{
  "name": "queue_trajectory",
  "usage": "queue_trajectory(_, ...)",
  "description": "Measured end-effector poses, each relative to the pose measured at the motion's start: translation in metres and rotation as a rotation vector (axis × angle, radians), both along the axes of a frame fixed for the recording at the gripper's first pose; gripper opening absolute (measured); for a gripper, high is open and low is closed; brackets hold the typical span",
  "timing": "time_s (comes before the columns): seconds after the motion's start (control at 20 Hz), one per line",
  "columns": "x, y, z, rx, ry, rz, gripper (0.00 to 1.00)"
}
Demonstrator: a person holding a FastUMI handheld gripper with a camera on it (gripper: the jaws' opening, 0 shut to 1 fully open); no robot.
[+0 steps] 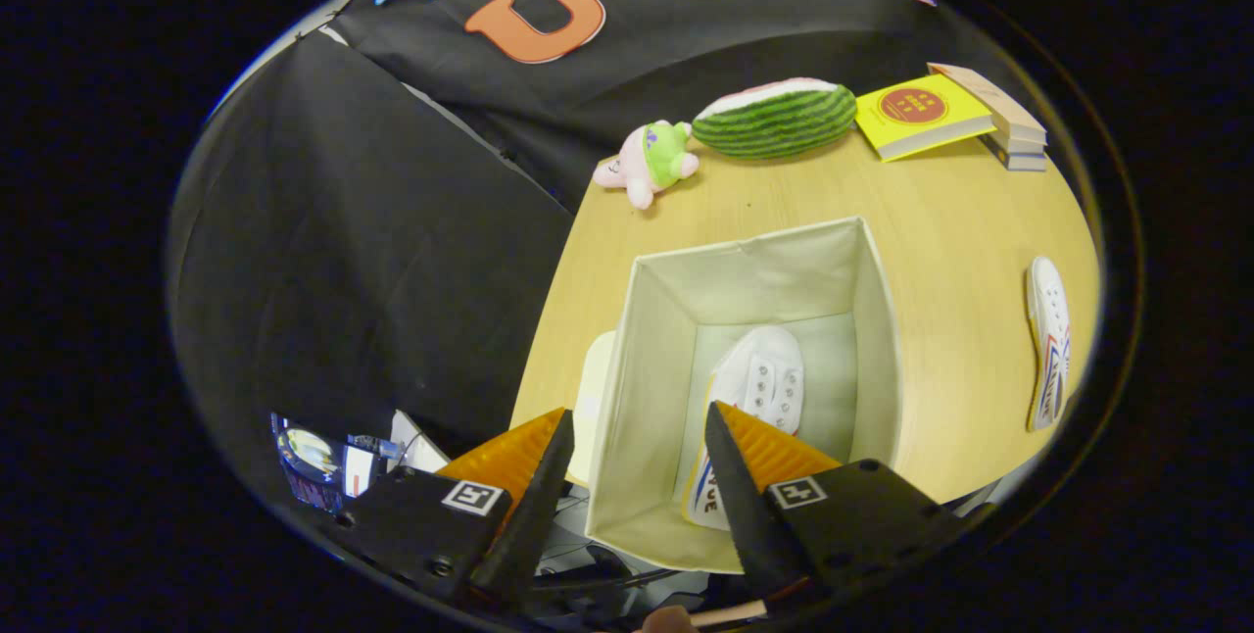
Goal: Open the storage box then place both shoes into the box .Put the left shoe in first, then the right shoe, with the right side of both shoes facing outward in a uniform manner.
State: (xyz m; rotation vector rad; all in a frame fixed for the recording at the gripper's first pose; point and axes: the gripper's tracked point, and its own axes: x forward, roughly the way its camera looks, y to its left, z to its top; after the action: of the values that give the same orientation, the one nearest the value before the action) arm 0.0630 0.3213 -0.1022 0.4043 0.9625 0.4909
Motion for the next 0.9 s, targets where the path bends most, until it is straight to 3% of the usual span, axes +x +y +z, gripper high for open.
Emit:
queue_trajectory(0.05,-0.001,-0.005,0.004,-0.008,-0.018,-0.001,0.90)
queue_trajectory(0.35,-0.025,-0.062,0.022,-0.076,-0.096,0.030,0.92)
queue_trajectory(0.7,-0.023,-0.225,0.006,-0.353,-0.233,-0.030,0.96)
queue_trajectory(0.9,-0.021,-0.318,-0.037,-0.475,-0.172,-0.081,0.98)
